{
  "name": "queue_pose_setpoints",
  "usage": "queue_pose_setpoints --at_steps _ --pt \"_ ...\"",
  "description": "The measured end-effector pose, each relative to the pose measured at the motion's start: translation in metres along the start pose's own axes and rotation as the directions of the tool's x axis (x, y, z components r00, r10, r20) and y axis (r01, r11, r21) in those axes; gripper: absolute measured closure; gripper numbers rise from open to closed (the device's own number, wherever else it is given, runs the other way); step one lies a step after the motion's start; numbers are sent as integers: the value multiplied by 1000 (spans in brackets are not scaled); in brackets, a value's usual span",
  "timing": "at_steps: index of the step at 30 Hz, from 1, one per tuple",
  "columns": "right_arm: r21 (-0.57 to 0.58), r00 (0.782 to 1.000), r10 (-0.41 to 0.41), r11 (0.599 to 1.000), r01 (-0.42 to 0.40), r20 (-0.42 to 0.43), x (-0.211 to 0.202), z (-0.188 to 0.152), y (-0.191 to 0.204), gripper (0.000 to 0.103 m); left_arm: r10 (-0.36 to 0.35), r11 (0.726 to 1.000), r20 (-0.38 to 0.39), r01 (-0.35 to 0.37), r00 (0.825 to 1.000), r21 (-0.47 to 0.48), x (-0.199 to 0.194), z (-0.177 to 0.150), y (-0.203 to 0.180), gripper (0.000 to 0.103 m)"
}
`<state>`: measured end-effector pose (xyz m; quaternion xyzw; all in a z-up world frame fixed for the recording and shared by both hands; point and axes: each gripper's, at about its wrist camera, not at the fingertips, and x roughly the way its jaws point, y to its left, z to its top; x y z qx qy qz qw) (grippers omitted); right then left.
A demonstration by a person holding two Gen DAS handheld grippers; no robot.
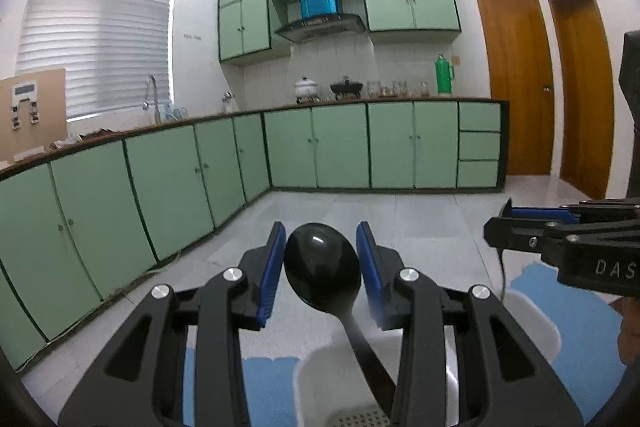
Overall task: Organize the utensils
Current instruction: 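Lift both spoons and lower them into the white utensil holder, then open both tools and withdraw them from the holder to the chopsticks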
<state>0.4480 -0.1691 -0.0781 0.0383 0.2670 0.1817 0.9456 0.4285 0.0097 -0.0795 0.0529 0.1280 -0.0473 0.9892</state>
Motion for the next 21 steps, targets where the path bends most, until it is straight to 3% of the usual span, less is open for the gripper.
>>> queue_pose_setpoints --at_steps 7,12,16,21 --pt "18 1000 -20 1000 20 4 -22 -12 -7 65 -5 1000 -4 5 1000 -23 -29 -8 11 53" --pt "22 999 -41 999 41 -11 -60 -38 -7 45 -8 999 -26 7 1000 -49 -78 -19 19 42" --pt "83 997 -56 995 61 -54 -97 -83 -9 22 -22 997 -117 14 993 -73 -129 -47 14 32" --pt "120 986 -73 989 92 -151 -129 -140 -1 17 -55 994 -266 28 962 -105 -181 -103 3 28"
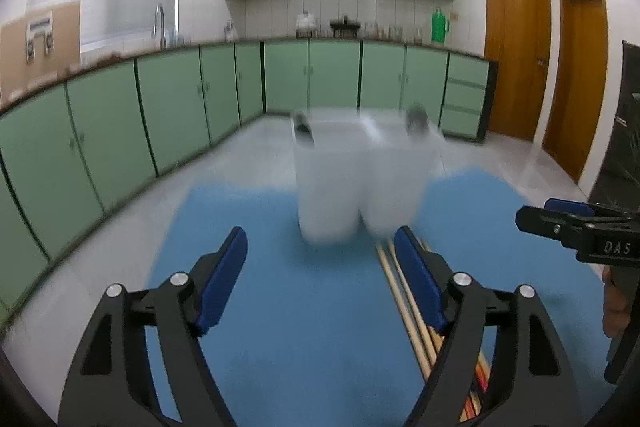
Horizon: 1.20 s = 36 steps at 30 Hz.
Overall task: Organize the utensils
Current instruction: 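Open both tools and withdraw them from the holder to the chopsticks, then grasp a plain wooden chopstick with the right tool while the left grasps a red-patterned one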
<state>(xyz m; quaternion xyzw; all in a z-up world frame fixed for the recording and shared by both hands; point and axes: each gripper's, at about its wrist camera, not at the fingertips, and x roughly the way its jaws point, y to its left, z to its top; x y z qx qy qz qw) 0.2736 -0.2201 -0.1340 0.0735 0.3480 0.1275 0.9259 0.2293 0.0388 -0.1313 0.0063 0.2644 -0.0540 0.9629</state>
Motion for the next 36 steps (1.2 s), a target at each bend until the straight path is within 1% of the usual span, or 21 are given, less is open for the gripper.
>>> queue_pose_setpoints --at_steps 2,4,6,7,9,12,16,19,24,27,29,31,32,33,34,36 --pt "17 999 -7 1000 7 -45 -8 -27 3 17 -1 1000 -48 1 999 -9 -8 -23 -2 27" --pt "15 997 -6 1000 8 -78 -13 -44 7 17 0 1000 -105 -1 995 -15 -13 -44 -4 27" --pt "-3 995 -19 1000 19 -100 -20 -63 12 17 7 1000 -132 -7 991 -4 -20 -58 -5 27" --pt "-18 993 -23 1000 21 -113 -24 -73 16 17 15 1000 -146 -14 989 9 -25 -63 -5 27" --pt "-31 991 -25 999 21 -134 -26 -86 19 17 34 999 -148 -32 988 18 -31 -68 -4 25" --pt "-58 988 -27 998 18 -155 -29 -104 30 18 50 999 -171 -50 984 8 -34 -69 -1 25" --pt "-124 987 -55 992 37 -148 -28 -115 47 20 62 998 -185 -63 981 -2 -39 -77 -8 25" --pt "-147 982 -77 988 52 -170 -21 -123 52 23 60 998 -187 -61 980 0 -41 -78 -12 25" --pt "-121 978 -103 989 82 -180 -18 -123 44 26 53 998 -210 -56 976 -7 -40 -81 -14 25" --pt "-112 975 -147 985 130 -166 -21 -123 37 27 53 998 -222 -58 974 -16 -40 -83 -14 25" --pt "-101 975 -152 985 137 -159 -23 -121 34 28 58 998 -227 -63 972 -15 -40 -82 -16 25" --pt "-110 979 -131 987 115 -154 -25 -123 36 31 65 998 -229 -69 971 -11 -40 -82 -18 25" --pt "-117 981 -115 988 97 -157 -26 -124 38 36 68 997 -230 -72 971 -8 -40 -82 -19 25" --pt "-128 981 -103 988 83 -163 -26 -125 41 44 71 997 -234 -74 970 -6 -40 -83 -20 25" --pt "-147 979 -93 987 67 -179 -24 -127 45 49 70 997 -240 -73 968 -5 -40 -84 -20 25" --pt "-170 979 -101 983 71 -176 -22 -128 50 63 65 998 -248 -68 967 -2 -41 -85 -22 25"
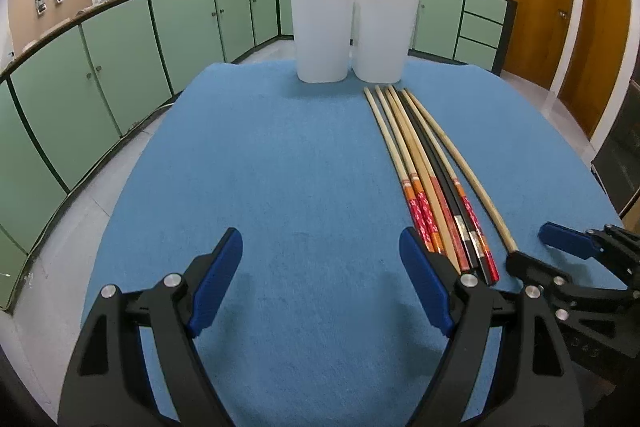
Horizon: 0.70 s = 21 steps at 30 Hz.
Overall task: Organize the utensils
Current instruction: 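Grasp a plain wooden chopstick with the right tool while the left grasps a red-patterned one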
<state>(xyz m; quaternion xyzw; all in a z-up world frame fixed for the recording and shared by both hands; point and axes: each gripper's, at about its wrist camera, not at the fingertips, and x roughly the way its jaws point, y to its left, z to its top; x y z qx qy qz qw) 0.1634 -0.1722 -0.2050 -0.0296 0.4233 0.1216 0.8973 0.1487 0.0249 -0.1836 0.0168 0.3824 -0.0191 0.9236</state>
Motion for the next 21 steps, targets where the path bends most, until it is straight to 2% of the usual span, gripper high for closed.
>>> queue_pose_setpoints --at_steps 4,5,10,17,21 --pt "-24 1000 27 999 -27 -1 -1 0 5 83 -21 1000 -18 21 1000 22 0 -3 -7 25" --pt "-31 999 39 999 -39 -2 -1 0 6 94 -27 999 -23 27 999 25 0 -4 -8 25" --pt "-7 999 48 999 -48 1 -2 -1 2 95 -56 998 -56 58 997 32 3 -8 -19 25" --pt "32 1000 17 999 -17 6 -3 -1 -14 96 -70 996 -94 75 993 52 8 -13 -32 25" --pt "37 1000 17 999 -18 9 -1 0 -15 96 -65 998 -110 68 992 21 12 -13 -29 24"
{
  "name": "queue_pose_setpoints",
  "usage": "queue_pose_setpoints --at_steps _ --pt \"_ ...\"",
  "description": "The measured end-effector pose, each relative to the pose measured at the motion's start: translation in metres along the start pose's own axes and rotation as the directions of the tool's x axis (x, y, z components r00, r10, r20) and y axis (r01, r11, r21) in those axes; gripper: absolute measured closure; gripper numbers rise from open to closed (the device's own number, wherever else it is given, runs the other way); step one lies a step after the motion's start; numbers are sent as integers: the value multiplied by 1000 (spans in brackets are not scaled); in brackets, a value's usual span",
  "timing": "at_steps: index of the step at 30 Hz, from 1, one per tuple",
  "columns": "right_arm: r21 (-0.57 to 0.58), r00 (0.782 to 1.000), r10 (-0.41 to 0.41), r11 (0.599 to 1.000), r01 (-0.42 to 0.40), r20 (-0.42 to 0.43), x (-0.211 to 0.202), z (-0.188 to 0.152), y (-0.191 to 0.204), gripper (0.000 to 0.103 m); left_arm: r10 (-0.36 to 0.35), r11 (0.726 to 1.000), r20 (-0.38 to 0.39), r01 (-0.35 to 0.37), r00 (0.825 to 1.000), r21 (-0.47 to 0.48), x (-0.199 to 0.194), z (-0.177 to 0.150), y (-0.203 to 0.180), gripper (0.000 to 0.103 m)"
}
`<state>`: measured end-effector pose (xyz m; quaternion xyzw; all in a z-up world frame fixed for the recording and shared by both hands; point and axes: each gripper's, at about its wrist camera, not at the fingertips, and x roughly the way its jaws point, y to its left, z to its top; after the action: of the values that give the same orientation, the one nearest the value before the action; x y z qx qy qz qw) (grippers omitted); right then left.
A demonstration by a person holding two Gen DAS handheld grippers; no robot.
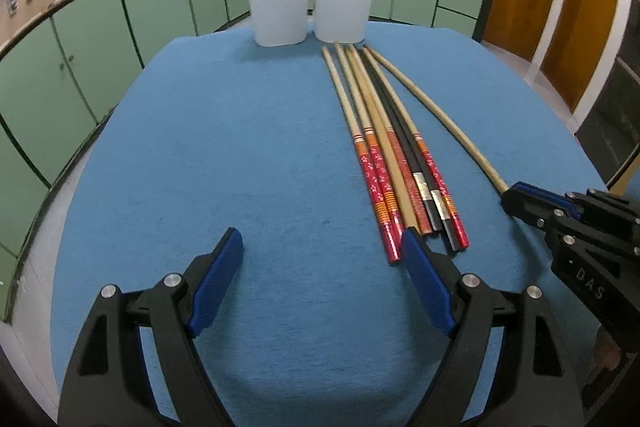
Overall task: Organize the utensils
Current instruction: 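Grasp a plain wooden chopstick with the right tool while the left grasps a red-patterned one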
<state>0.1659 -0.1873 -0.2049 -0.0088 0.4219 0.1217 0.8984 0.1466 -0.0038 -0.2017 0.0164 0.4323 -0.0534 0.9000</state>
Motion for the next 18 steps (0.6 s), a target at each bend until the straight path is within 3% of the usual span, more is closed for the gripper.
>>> queue_pose_setpoints --at_steps 3,8,11,16,18 --pt "0 1000 -1 1000 1 1 0 -1 0 96 34 999 -14 -34 999 -34 3 1 5 25" --pt "2 1000 3 1000 -3 0 0 -1 -1 96 58 998 -13 -58 998 -3 2 4 -1 30" --pt "0 1000 1 1000 -1 -1 2 0 0 96 49 999 -5 -49 999 12 1 5 -5 42" --pt "19 1000 27 999 -27 -2 3 1 -5 96 4 1000 8 -4 1000 30 0 4 -13 81" --pt "23 999 32 999 -32 -1 3 1 -6 96 0 999 10 -1 1000 36 0 4 -16 92"
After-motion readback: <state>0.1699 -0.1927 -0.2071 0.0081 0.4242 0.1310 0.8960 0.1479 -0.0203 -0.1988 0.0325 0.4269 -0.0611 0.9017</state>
